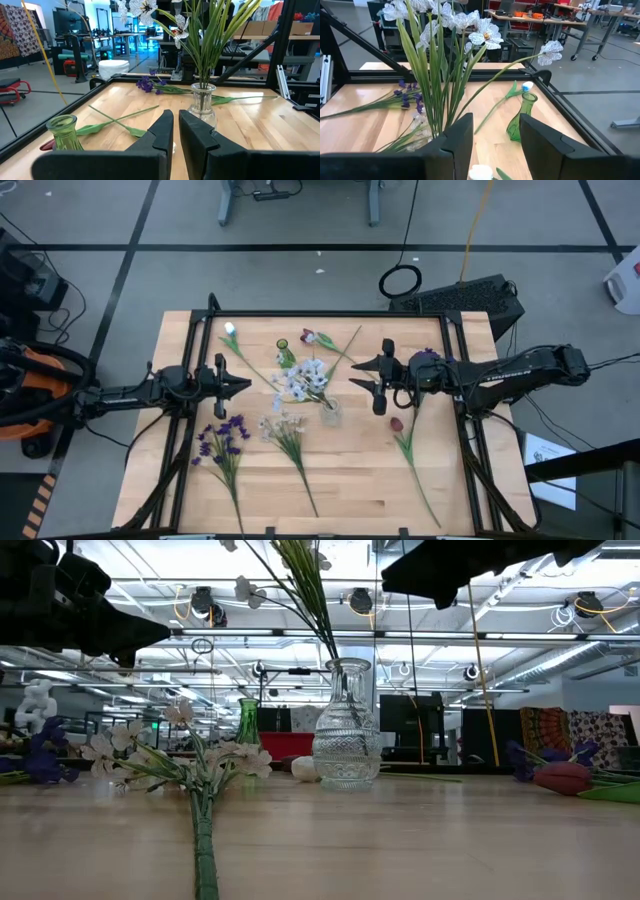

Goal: Sort flowers into vase by color
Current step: Put the bottom violet flowers into the green vase

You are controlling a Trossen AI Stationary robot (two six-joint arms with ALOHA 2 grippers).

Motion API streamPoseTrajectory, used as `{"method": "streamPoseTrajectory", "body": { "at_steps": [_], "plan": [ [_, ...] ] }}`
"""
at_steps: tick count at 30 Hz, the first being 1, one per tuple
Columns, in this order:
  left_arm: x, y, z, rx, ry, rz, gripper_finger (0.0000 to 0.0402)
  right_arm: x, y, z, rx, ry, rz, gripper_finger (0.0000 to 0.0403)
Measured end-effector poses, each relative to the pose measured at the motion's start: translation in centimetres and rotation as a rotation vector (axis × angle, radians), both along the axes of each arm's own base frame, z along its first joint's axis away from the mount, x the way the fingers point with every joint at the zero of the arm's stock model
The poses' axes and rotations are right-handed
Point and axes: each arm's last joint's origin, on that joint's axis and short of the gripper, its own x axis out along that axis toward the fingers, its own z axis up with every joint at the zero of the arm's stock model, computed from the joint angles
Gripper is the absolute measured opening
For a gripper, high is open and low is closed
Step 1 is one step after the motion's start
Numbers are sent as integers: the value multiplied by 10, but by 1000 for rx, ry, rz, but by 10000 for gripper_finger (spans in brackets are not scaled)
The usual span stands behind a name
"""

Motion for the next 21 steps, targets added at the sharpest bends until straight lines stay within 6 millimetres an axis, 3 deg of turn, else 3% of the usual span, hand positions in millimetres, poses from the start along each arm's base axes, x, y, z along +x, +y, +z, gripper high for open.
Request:
{"method": "streamPoseTrajectory", "body": {
  "at_steps": [15,21],
  "plan": [
    [0,0,0,0,0,0,35,0,0,-1,0,7,-2,151],
    [0,0,0,0,0,0,35,-3,-5,-5,65,27,-208,151]
  ]
}}
